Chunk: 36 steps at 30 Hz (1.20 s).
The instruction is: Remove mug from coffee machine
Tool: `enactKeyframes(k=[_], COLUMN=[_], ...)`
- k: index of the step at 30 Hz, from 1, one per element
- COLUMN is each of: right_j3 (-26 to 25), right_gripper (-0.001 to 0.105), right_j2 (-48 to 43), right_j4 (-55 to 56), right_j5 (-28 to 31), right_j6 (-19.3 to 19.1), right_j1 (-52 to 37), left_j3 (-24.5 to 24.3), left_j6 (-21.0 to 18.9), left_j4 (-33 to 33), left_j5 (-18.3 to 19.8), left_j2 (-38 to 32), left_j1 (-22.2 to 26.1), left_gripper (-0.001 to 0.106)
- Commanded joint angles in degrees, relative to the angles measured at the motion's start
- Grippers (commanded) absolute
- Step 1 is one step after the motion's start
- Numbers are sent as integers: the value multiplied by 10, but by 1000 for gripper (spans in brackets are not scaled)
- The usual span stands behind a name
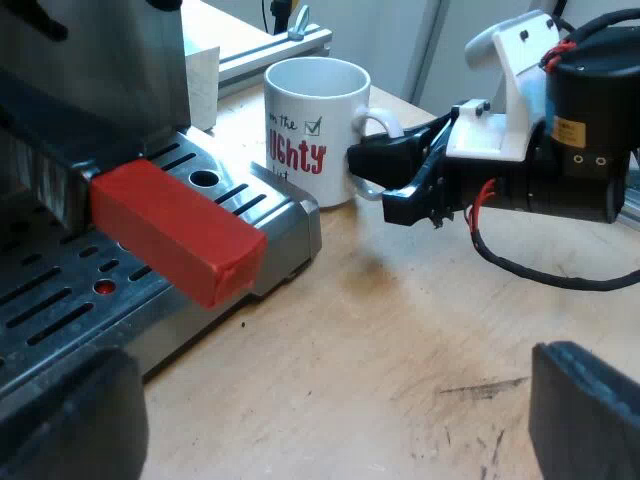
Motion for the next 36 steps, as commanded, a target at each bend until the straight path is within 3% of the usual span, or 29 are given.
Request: enactKeyframes(k=[1,10,15,16,20,31,36], right_j3=[-10,-10,-10,-10,-10,-10,-10], right_gripper=[0,0,16,32,44,44,44], right_j2=[-5,-5,-5,-5,-5,-52,-129], right_j4=[-30,-30,-30,-30,-30,55,149], right_j5=[6,6,6,6,6,2,0], right_j6=[-15,-15,-9,-9,-9,18,18], right_j1=[-2,-2,-2,-2,-2,-1,-1], left_j3=[-3,-3,-3,-3,-3,-3,-3], left_j6=[0,0,0,0,0,0,0], left_j4=[-6,-6,-6,-6,-6,-6,-6], left_j5=[3,3,3,3,3,3,3], left_j2=[1,1,1,1,1,1,1], left_j1=[-1,-1,-1,-1,-1,-1,-1], left_gripper=[79,79,79,79,79,79,79])
